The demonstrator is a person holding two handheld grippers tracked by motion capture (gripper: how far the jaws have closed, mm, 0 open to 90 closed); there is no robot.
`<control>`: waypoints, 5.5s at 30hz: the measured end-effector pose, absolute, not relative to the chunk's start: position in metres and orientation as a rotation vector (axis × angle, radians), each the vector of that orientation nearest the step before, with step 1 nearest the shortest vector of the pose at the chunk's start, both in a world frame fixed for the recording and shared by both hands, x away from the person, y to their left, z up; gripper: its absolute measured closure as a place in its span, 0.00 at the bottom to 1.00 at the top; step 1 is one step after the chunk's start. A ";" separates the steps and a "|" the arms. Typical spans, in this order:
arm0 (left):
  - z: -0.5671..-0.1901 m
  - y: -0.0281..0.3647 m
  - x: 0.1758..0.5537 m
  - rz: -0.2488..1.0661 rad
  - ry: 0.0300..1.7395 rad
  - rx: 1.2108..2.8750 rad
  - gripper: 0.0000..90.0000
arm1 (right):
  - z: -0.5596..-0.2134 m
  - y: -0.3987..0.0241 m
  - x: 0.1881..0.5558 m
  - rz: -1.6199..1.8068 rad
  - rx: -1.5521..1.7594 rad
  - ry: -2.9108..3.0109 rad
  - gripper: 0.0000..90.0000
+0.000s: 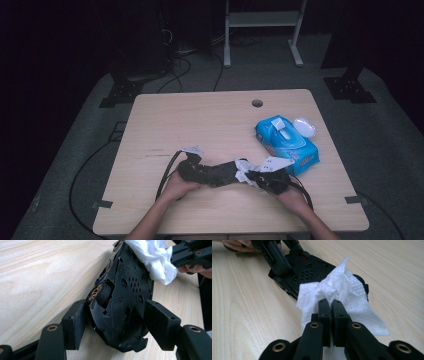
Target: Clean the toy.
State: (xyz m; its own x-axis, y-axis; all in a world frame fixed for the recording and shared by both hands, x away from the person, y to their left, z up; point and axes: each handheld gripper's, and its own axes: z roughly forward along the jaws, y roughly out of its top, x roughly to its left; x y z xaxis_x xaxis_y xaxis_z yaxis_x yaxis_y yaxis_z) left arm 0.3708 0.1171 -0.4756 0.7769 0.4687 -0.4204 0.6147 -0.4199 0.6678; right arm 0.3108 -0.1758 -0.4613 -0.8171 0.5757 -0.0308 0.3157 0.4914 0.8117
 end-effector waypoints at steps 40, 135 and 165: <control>-0.465 0.110 0.338 0.079 0.507 2.127 0.75 | -0.474 -0.179 0.302 1.133 0.708 2.512 0.96; -0.462 0.119 0.325 0.297 0.501 2.174 0.76 | -0.436 -0.162 0.328 1.359 1.018 2.263 0.95; -0.462 0.120 0.326 0.293 0.506 2.179 0.76 | -0.439 -0.173 0.333 1.318 1.016 2.254 0.95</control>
